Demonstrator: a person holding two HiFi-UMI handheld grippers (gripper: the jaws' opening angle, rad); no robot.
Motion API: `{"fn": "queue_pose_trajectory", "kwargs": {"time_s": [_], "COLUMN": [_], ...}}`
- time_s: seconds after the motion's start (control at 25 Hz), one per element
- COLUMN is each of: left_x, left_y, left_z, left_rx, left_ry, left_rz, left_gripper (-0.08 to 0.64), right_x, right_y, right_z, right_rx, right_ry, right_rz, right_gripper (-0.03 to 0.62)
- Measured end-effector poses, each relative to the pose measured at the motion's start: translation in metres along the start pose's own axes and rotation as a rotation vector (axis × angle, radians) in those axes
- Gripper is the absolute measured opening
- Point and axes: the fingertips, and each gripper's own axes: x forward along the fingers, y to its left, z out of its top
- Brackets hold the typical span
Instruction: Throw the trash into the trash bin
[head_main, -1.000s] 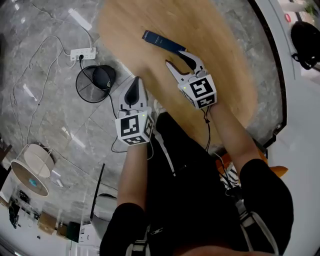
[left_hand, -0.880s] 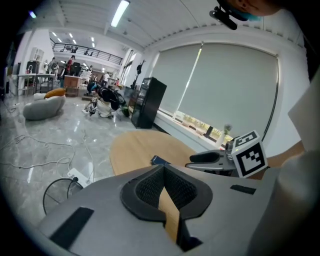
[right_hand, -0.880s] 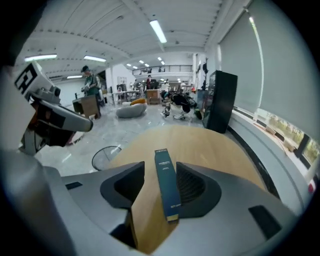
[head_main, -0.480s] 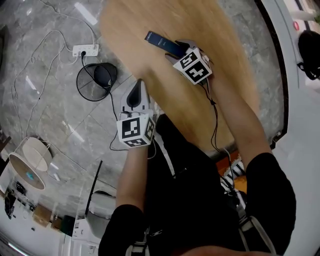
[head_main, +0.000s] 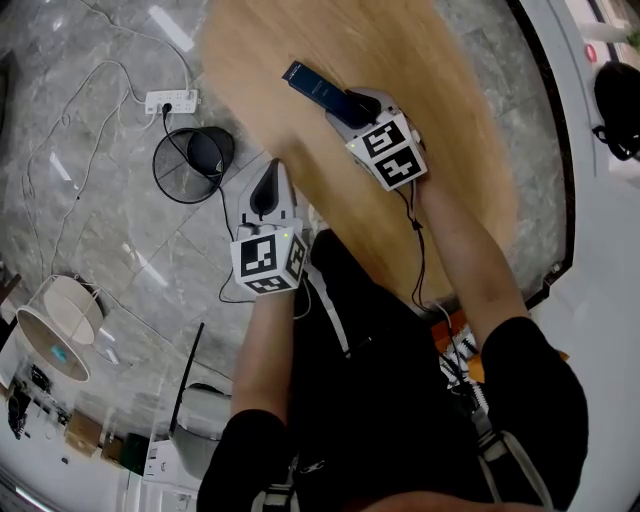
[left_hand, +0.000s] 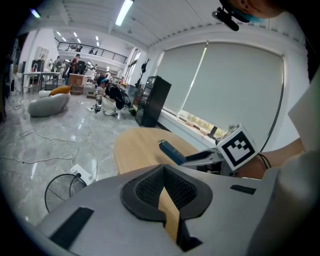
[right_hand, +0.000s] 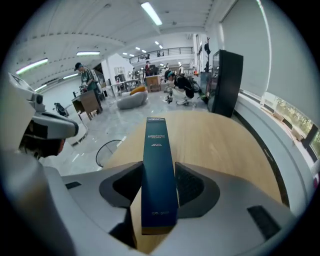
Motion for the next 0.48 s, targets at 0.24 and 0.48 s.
{"fn": "queue_pose_trajectory", "kwargs": {"time_s": [0.24, 0.48], "left_x": [-0.009, -0.042], "left_y": [0.013, 0.056], "left_z": [0.008, 0.006], "left_rx": [-0.011, -0.054], "left_ry": [-0.029, -0.053], "left_rz": [0.016, 0.045], "left_gripper": [0.009, 0.009], "right_x": [-0.039, -0.042], "right_y": [0.036, 0.113], "right_z": [0.038, 0.050], "right_rx": [0.019, 0.133], "right_ry": [-0.155, -0.188], "right_rz": [-0.038, 0.029], "right_gripper": [0.204, 0.204]}}
